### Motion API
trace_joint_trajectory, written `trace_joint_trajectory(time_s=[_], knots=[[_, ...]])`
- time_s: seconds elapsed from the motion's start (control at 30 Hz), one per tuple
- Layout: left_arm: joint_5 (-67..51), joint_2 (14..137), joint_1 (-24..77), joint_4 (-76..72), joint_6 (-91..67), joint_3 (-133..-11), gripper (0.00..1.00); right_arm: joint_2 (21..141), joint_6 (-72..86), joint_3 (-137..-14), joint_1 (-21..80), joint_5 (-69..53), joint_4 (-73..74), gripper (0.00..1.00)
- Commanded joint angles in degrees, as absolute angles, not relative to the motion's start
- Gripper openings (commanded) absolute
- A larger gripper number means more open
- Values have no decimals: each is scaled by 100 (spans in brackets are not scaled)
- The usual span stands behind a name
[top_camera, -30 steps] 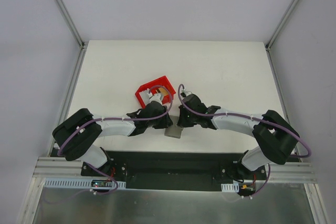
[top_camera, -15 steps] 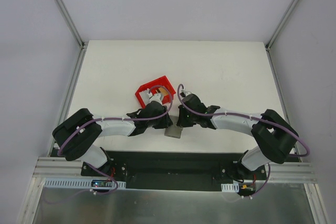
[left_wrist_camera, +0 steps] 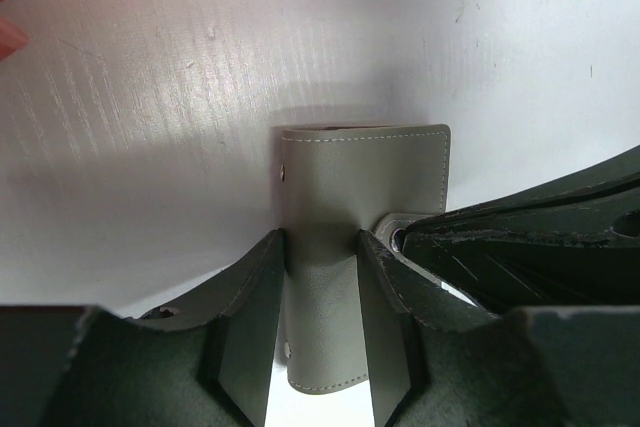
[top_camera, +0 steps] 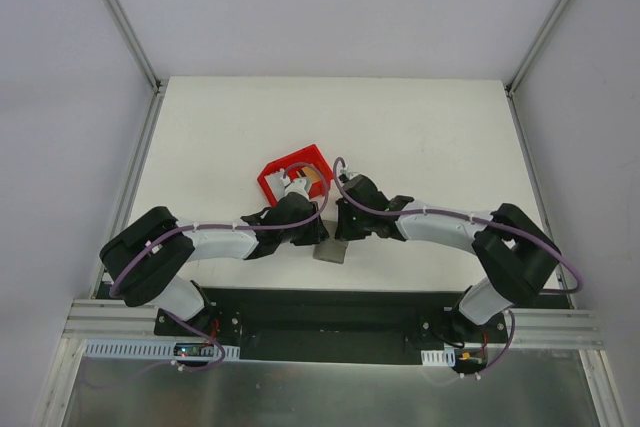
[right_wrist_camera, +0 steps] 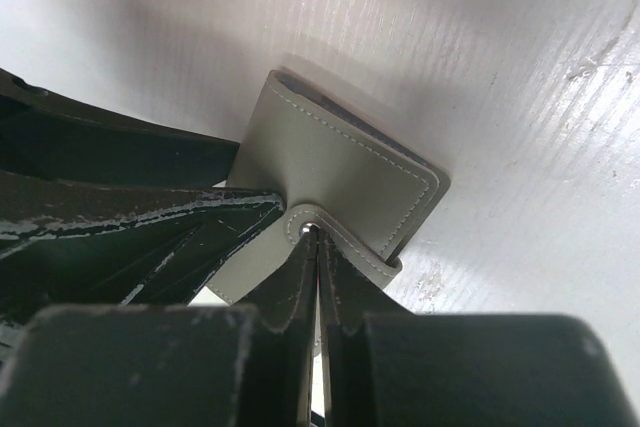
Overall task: Put the credit cards into the card holder
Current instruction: Close the card holder at the center of the board.
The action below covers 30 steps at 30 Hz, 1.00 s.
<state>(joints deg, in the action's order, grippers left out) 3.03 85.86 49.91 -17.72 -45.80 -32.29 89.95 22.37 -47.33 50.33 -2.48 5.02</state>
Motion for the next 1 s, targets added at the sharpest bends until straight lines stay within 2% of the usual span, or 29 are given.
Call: trace_joint_trajectory(time_s=[0.0, 0.3, 0.97], knots=[[167, 8692, 5027, -1160, -4430, -3041, 34, 9150, 2171, -4913, 5054, -387, 791, 4], [193, 8684, 5027, -1143, -4447, -3023, 35, 8579, 2048, -4922, 5027, -167, 747, 7], [193, 8684, 5019, -1160, -4430, -3032, 35, 9026, 2171, -4878, 4975, -378, 668, 7]])
